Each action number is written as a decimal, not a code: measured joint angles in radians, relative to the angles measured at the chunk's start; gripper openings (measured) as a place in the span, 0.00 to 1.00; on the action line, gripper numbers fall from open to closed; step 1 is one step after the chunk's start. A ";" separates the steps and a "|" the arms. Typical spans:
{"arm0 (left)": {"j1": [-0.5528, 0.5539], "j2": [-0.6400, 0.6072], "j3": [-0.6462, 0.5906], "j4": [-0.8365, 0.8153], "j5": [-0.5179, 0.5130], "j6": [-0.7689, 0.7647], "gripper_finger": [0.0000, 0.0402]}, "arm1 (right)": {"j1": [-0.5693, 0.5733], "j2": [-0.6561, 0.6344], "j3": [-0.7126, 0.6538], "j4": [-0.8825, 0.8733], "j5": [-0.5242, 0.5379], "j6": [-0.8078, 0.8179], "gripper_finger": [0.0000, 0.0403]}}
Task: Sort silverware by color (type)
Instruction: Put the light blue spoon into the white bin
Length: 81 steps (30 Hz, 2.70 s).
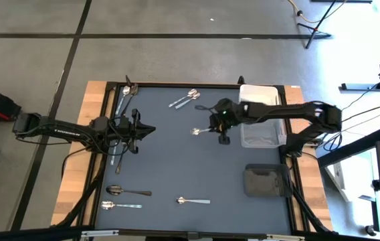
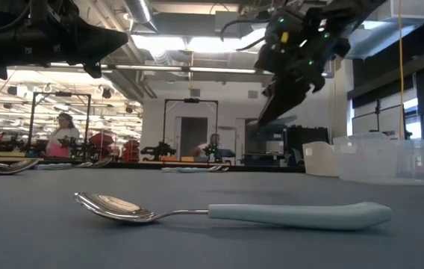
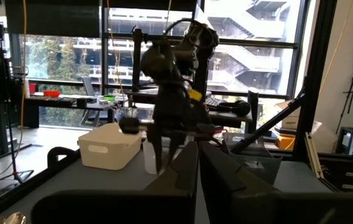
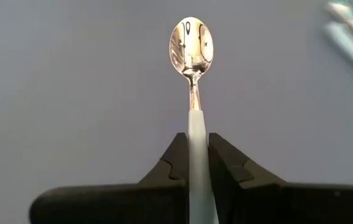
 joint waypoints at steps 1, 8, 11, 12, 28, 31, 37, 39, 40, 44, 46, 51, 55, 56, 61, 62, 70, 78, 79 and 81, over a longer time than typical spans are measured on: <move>0.000 0.000 0.000 0.000 0.000 0.000 0.03 | -0.015 -0.023 0.000 -0.018 0.009 -0.001 0.05; 0.000 0.000 0.000 0.000 0.000 0.000 0.03 | -0.140 -0.181 0.000 -0.157 0.054 -0.006 0.05; 0.000 0.000 0.000 0.000 0.000 0.000 0.03 | -0.201 -0.245 0.001 -0.217 0.073 -0.020 0.05; 0.000 0.000 0.000 0.000 0.000 -0.001 0.03 | -0.222 -0.267 0.001 -0.235 0.072 -0.024 0.05; 0.000 0.000 0.000 0.000 0.000 0.000 0.03 | -0.608 -0.427 -0.011 -0.409 0.065 -0.084 0.05; 0.000 0.000 0.000 0.000 0.000 0.000 0.03 | -0.670 -0.427 -0.056 -0.392 0.031 -0.114 0.05; 0.000 0.000 0.000 0.000 0.000 0.000 0.03 | -0.762 -0.416 -0.130 -0.334 0.080 -0.149 0.05; 0.000 0.000 0.000 0.000 0.000 0.000 0.03 | -0.784 -0.398 -0.139 -0.338 0.100 -0.170 0.05; 0.000 0.000 0.000 0.000 0.000 0.000 0.03 | -0.794 -0.388 -0.142 -0.336 0.109 -0.179 0.05; 0.000 0.000 0.000 0.000 0.000 0.000 0.03 | -0.812 -0.326 -0.144 -0.334 0.113 -0.184 0.05; 0.000 0.000 0.000 0.000 0.000 0.000 0.03 | -0.811 -0.292 -0.145 -0.332 0.128 -0.186 0.05; 0.000 0.000 0.000 0.000 0.000 0.000 0.03 | -0.810 -0.215 -0.145 -0.311 0.195 -0.180 0.07; 0.000 0.000 0.000 0.000 0.000 0.000 0.03 | -0.810 -0.187 -0.145 -0.311 0.200 -0.148 0.11; 0.000 0.000 0.000 0.000 0.000 0.000 0.03 | -0.810 -0.185 -0.145 -0.305 0.200 -0.135 0.12; 0.000 0.000 0.000 0.000 0.000 0.000 0.03 | -0.810 -0.183 -0.145 -0.278 0.200 -0.105 0.21; 0.000 0.000 0.000 0.000 0.000 0.000 0.03 | -0.810 -0.183 -0.145 -0.276 0.200 -0.104 0.23; 0.000 0.000 0.000 0.000 0.000 0.001 0.03 | -0.788 -0.195 -0.020 -0.381 0.106 -0.080 0.36; 0.000 0.000 0.000 0.001 0.000 0.002 0.03 | -0.486 -0.267 -0.005 -0.257 -0.126 -0.027 0.35; 0.000 0.000 0.000 0.001 0.000 0.002 0.03 | -0.433 -0.267 -0.005 -0.240 -0.124 -0.019 0.35; 0.000 0.000 0.000 0.001 0.000 0.002 0.03 | -0.320 -0.262 -0.005 -0.204 -0.115 0.002 0.35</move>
